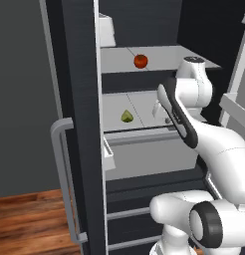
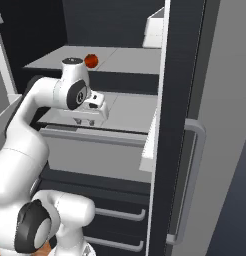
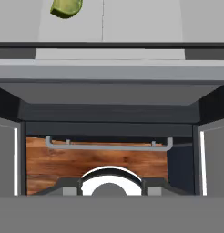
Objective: Place the cold items (tomato and lemon wedge) from the fridge in one tupperware on the dining counter. Place the warm items (hot dog and kebab skewer) in the stove area in another tupperware.
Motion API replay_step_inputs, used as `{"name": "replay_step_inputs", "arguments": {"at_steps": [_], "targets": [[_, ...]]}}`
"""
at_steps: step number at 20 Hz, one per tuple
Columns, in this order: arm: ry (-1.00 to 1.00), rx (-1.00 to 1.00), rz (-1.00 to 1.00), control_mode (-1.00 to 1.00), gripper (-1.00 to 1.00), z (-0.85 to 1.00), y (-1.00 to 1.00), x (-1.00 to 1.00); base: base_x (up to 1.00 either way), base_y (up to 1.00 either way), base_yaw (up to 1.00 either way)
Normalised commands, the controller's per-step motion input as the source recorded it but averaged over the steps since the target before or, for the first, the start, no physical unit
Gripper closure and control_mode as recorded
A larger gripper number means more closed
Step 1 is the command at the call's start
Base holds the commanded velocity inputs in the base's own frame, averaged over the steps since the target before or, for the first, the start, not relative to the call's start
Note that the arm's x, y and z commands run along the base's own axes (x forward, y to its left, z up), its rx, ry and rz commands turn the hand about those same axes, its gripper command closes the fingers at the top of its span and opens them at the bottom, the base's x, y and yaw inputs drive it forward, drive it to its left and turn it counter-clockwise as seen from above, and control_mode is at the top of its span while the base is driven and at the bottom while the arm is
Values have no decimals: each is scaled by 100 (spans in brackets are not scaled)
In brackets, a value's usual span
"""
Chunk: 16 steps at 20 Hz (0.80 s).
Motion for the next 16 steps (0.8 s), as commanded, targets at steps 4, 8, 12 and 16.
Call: {"name": "replay_step_inputs", "arguments": {"at_steps": [4,8,12,16], "targets": [[0,0,0,-100,-100,-15,21,9,0,0,0],[-5,0,0,-100,-100,-21,45,36,0,0,0],[-11,0,0,-100,-100,-16,36,43,0,0,0],[-18,-1,0,-100,-100,-14,24,56,0,0,0]]}}
